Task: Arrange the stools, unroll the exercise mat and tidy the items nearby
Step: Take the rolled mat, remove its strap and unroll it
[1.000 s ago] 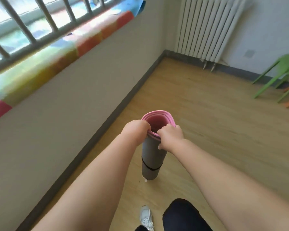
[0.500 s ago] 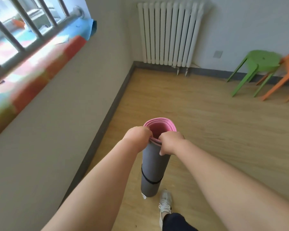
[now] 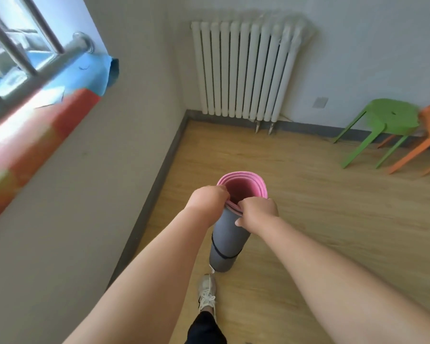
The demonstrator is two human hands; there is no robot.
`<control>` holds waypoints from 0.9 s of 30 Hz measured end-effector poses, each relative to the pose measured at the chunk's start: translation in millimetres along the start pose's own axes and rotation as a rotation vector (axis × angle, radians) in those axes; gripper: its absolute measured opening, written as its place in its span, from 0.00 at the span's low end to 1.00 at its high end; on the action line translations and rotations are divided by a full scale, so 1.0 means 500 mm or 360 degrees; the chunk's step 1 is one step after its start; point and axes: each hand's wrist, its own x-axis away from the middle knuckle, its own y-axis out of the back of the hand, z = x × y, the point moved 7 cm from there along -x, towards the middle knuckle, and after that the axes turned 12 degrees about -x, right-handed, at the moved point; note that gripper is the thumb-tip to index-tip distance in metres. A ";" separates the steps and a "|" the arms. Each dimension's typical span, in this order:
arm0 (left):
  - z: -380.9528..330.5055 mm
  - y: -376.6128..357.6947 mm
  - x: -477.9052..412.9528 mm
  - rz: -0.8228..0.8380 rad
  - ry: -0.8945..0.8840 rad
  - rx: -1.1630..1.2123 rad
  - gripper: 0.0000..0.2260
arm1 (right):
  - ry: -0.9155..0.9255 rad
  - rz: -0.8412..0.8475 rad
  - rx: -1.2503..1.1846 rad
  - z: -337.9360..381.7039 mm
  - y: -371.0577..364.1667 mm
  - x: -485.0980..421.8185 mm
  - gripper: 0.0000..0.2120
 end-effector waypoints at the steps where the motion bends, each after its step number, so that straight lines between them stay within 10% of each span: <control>1: 0.014 0.009 -0.029 -0.0027 -0.0027 0.0014 0.21 | -0.0034 -0.0025 -0.0032 -0.001 0.011 -0.029 0.06; 16: 0.138 0.193 -0.478 -0.0687 -0.0163 0.0044 0.22 | -0.0488 -0.0219 -0.0450 -0.111 0.216 -0.463 0.12; 27: 0.249 0.184 -0.808 -0.0369 0.0148 0.0668 0.22 | -0.0475 -0.0352 -0.0832 -0.161 0.311 -0.757 0.06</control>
